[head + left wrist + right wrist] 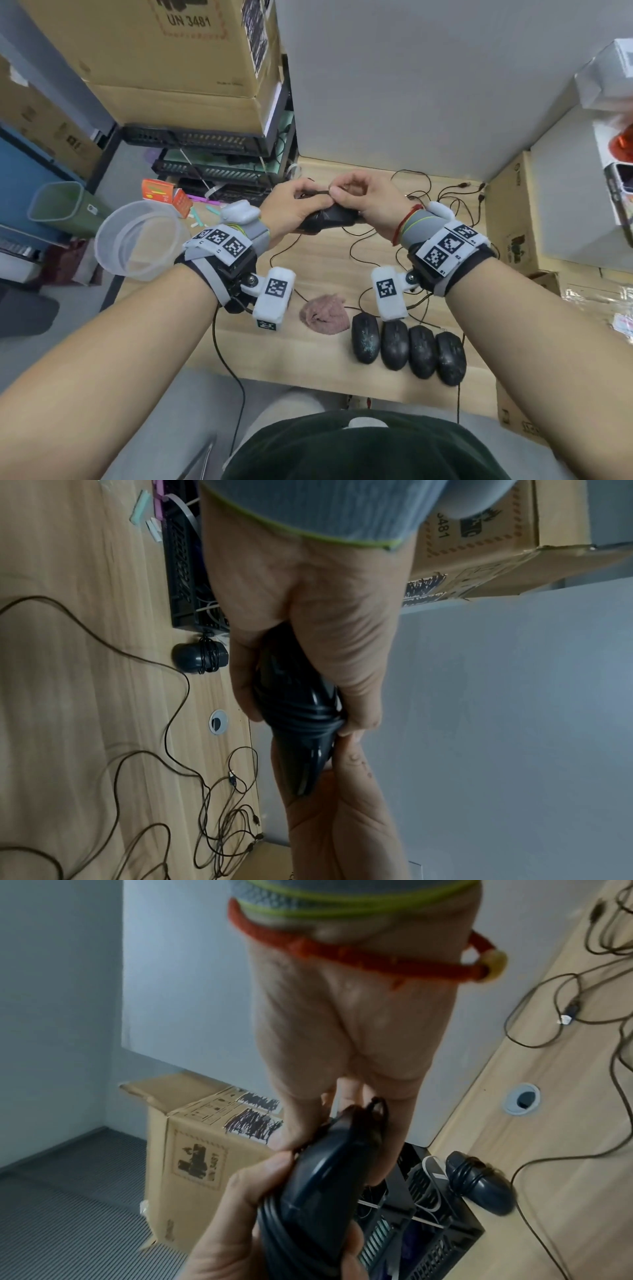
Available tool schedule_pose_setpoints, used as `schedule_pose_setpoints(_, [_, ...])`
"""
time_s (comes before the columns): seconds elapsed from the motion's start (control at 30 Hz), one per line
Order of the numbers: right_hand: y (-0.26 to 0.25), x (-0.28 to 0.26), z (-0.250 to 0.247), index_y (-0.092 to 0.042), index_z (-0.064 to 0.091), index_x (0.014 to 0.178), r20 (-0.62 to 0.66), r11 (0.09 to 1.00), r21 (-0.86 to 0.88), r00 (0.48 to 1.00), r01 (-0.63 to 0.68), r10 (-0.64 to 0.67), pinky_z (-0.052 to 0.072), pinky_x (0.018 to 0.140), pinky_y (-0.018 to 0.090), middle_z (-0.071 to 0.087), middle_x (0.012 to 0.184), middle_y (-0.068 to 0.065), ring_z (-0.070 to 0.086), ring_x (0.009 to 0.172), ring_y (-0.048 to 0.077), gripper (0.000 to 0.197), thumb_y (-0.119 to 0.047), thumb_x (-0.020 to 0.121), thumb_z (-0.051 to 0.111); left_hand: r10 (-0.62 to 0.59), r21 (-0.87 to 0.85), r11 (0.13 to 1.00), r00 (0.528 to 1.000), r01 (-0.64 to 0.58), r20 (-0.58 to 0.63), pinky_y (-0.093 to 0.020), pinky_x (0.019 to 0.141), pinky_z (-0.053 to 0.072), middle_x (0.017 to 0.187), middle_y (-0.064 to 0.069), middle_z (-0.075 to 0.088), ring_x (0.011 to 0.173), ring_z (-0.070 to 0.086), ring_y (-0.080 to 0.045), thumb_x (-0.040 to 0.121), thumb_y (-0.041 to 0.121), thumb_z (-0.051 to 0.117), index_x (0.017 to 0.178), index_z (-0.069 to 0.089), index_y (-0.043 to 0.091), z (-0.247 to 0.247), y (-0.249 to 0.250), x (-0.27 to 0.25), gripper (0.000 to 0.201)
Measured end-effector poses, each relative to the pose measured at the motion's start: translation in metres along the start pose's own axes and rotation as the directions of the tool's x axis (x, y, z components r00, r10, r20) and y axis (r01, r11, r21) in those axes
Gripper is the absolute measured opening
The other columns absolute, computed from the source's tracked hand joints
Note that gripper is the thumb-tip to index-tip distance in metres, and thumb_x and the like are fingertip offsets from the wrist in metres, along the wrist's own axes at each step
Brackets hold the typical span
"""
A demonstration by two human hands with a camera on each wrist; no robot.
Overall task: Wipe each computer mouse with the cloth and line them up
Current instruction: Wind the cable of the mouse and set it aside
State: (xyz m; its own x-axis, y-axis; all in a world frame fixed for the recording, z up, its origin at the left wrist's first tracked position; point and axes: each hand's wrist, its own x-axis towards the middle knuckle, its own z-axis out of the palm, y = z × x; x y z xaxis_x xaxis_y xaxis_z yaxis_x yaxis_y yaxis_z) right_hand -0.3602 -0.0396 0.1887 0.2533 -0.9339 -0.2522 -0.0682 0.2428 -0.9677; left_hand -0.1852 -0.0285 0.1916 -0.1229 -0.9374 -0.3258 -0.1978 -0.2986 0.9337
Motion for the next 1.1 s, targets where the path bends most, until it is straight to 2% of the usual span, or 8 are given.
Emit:
schedule_pose_setpoints(0.23, [0.022, 0.03, 0.017, -0.024, 0.058, 0.08, -0.111, 0.965, -0.253, 0.993, -0.069, 0.042, 0.032, 0.049, 0.022, 0.045, 0.056, -0.008, 0.039, 0.049, 0.005, 0.018, -0.027, 0.095, 0.067, -0.098, 0.056, 0.994, 0.978, 0.089, 0.183, -0.026, 0.062, 0.055, 0.093, -0.001, 0.066, 0.077, 0.066, -0.012, 0.088, 0.02, 0.076, 0.103, 0.069, 0.022, -0.026, -0.013, 0.012, 0.017])
schedule_pose_setpoints(0.4, [0.038, 0.05, 0.033, -0.024, 0.059, 0.087, -0.144, 0.969, -0.221, 0.986, -0.111, 0.081, 0.045, 0.062, 0.028, 0.059, 0.068, -0.003, 0.056, 0.062, 0.012, 0.012, -0.029, 0.094, 0.067, -0.117, 0.043, 0.993, 0.973, 0.11, 0.2, -0.033, 0.065, 0.057, 0.093, -0.006, 0.065, 0.078, 0.065, -0.017, 0.086, 0.012, 0.077, 0.106, 0.068, 0.014, -0.042, -0.029, 0.026, 0.022])
schedule_pose_setpoints(0.57, [0.036, 0.056, 0.039, -0.02, 0.052, 0.119, -0.206, 0.936, -0.123, 0.931, -0.329, 0.3, 0.061, 0.075, 0.041, 0.061, 0.095, -0.005, 0.067, 0.086, 0.016, 0.04, -0.045, 0.092, 0.066, -0.104, 0.043, 0.993, 0.994, 0.106, -0.043, -0.045, 0.081, 0.06, 0.098, 0.0, 0.064, 0.091, 0.063, -0.02, 0.072, 0.021, 0.084, 0.098, 0.064, 0.028, -0.04, -0.047, 0.042, 0.034])
schedule_pose_setpoints(0.67, [0.041, 0.054, 0.04, -0.017, 0.049, 0.126, -0.124, 0.868, 0.013, 0.86, -0.497, 0.494, 0.061, 0.078, 0.051, 0.056, 0.117, 0.006, 0.07, 0.094, 0.033, 0.054, -0.055, 0.09, 0.063, -0.141, -0.025, 0.99, 0.976, 0.139, -0.166, -0.048, 0.096, 0.054, 0.109, 0.0, 0.064, 0.105, 0.064, -0.022, 0.071, 0.031, 0.082, 0.108, 0.061, 0.028, -0.036, -0.057, 0.055, 0.043])
schedule_pose_setpoints(0.83, [0.059, 0.057, 0.044, -0.009, 0.055, 0.117, 0.077, 0.794, 0.345, 0.858, -0.501, 0.508, 0.058, 0.089, 0.051, 0.061, 0.121, 0.016, 0.069, 0.101, 0.044, 0.031, -0.033, 0.098, 0.06, -0.248, -0.126, 0.964, 0.964, 0.235, -0.1, -0.043, 0.105, 0.05, 0.13, -0.007, 0.061, 0.119, 0.061, -0.022, 0.087, 0.031, 0.074, 0.137, 0.051, 0.016, -0.018, -0.07, 0.07, 0.057])
schedule_pose_setpoints(0.9, [0.068, 0.065, 0.04, -0.012, 0.047, 0.133, 0.048, 0.784, 0.43, 0.878, -0.448, 0.476, 0.06, 0.085, 0.048, 0.061, 0.123, 0.015, 0.071, 0.095, 0.042, 0.04, -0.023, 0.098, 0.062, -0.282, -0.104, 0.956, 0.957, 0.275, -0.06, -0.045, 0.105, 0.05, 0.128, -0.005, 0.061, 0.118, 0.061, -0.022, 0.093, 0.044, 0.064, 0.139, 0.048, 0.018, -0.008, -0.074, 0.077, 0.055])
schedule_pose_setpoints(0.97, [0.077, 0.071, 0.035, -0.02, 0.04, 0.143, 0.047, 0.783, 0.461, 0.893, -0.417, 0.447, 0.061, 0.082, 0.048, 0.063, 0.122, 0.014, 0.07, 0.094, 0.041, 0.05, -0.014, 0.098, 0.061, -0.331, -0.071, 0.942, 0.943, 0.329, -0.022, -0.048, 0.104, 0.05, 0.13, -0.006, 0.061, 0.118, 0.062, -0.026, 0.086, 0.072, 0.046, 0.141, 0.045, 0.021, -0.002, -0.08, 0.086, 0.075])
schedule_pose_setpoints(1.1, [0.09, 0.083, 0.024, -0.024, 0.043, 0.143, 0.027, 0.797, 0.457, 0.902, -0.395, 0.432, 0.061, 0.074, 0.042, 0.065, 0.116, 0.011, 0.072, 0.089, 0.035, 0.053, -0.005, 0.097, 0.06, -0.39, -0.122, 0.913, 0.921, 0.389, 0.022, -0.049, 0.103, 0.05, 0.13, -0.007, 0.066, 0.118, 0.065, -0.029, 0.073, 0.091, 0.036, 0.135, 0.058, 0.025, 0.001, -0.103, 0.114, 0.094])
